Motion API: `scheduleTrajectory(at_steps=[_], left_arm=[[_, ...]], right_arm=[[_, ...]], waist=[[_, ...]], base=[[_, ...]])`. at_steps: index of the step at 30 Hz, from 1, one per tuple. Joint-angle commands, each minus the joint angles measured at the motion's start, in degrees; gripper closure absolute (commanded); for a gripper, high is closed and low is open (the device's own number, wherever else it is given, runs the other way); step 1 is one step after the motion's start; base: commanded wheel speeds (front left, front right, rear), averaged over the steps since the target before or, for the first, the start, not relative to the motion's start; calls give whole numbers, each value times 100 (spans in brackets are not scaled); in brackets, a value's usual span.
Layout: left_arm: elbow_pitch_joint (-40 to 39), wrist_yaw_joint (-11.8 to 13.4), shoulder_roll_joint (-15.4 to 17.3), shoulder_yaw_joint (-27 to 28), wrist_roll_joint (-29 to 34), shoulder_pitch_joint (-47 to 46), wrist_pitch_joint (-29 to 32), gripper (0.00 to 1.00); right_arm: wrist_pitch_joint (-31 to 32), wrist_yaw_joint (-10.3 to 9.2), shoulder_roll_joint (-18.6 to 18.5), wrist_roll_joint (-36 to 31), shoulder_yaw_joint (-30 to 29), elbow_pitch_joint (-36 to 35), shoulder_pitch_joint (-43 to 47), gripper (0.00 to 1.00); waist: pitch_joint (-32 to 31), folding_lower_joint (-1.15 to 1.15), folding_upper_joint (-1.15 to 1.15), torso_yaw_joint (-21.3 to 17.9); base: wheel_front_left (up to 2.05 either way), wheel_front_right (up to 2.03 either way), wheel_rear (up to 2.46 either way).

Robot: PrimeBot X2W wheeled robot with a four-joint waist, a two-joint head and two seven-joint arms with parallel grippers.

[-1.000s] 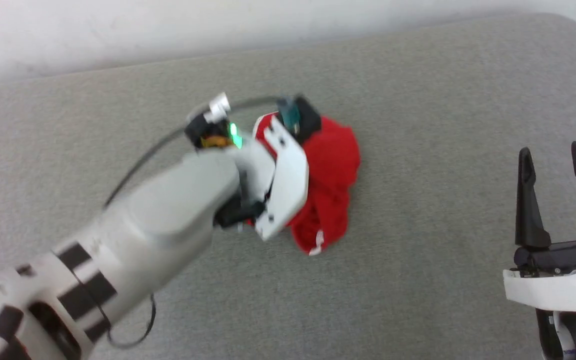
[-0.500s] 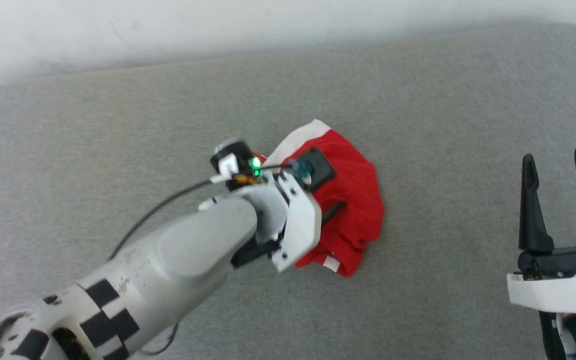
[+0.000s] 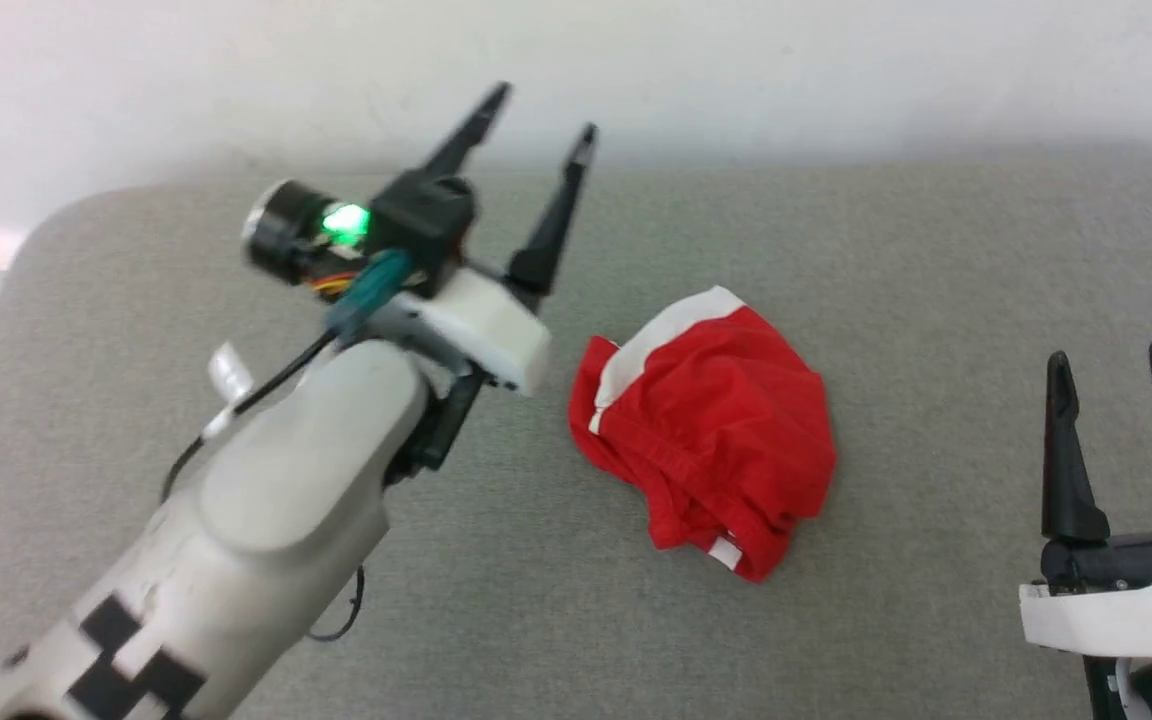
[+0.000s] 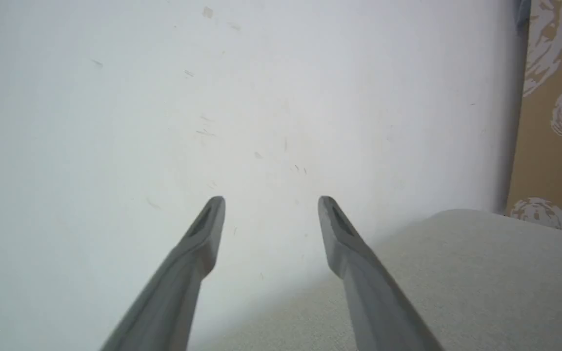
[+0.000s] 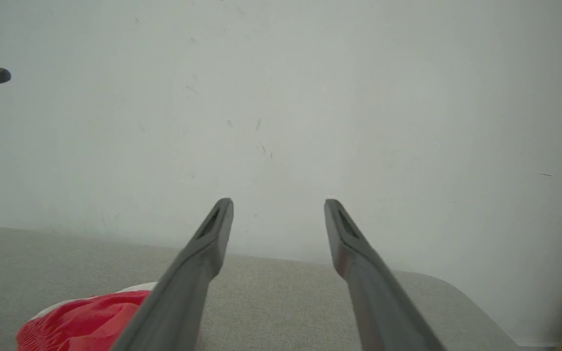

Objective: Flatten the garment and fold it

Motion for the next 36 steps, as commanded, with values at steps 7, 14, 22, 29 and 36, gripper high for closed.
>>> scheduleTrajectory(at_steps=[7, 14, 22, 29, 36], left_arm=[[-1242, 967, 75, 1847, 1171, 2107, -30, 0], [-1684, 996, -506, 2932, 1962, 3470, -31, 0], [-1869, 629, -929, 3642, 2609, 4347, -31, 0], [-1793, 312, -1212, 3942, 2982, 4780, -31, 0], [-1765, 31, -1344, 4172, 3145, 4579, -31, 0]], right_arm=[[-27, -12, 14, 325, -14, 106, 147, 0], [-27, -12, 14, 595, -46, 317, 226, 0], [-27, -12, 14, 629, 75, 401, 330, 0], [-27, -12, 14, 628, 155, 459, 428, 0], [-27, -12, 14, 586, 203, 423, 386, 0]], waist=[[-199, 0, 0, 232], [-209, 0, 0, 312], [-233, 0, 0, 317], [-245, 0, 0, 358], [-237, 0, 0, 368]], base=[[0, 0, 0], [0, 0, 0], [0, 0, 0], [0, 0, 0], [0, 0, 0]])
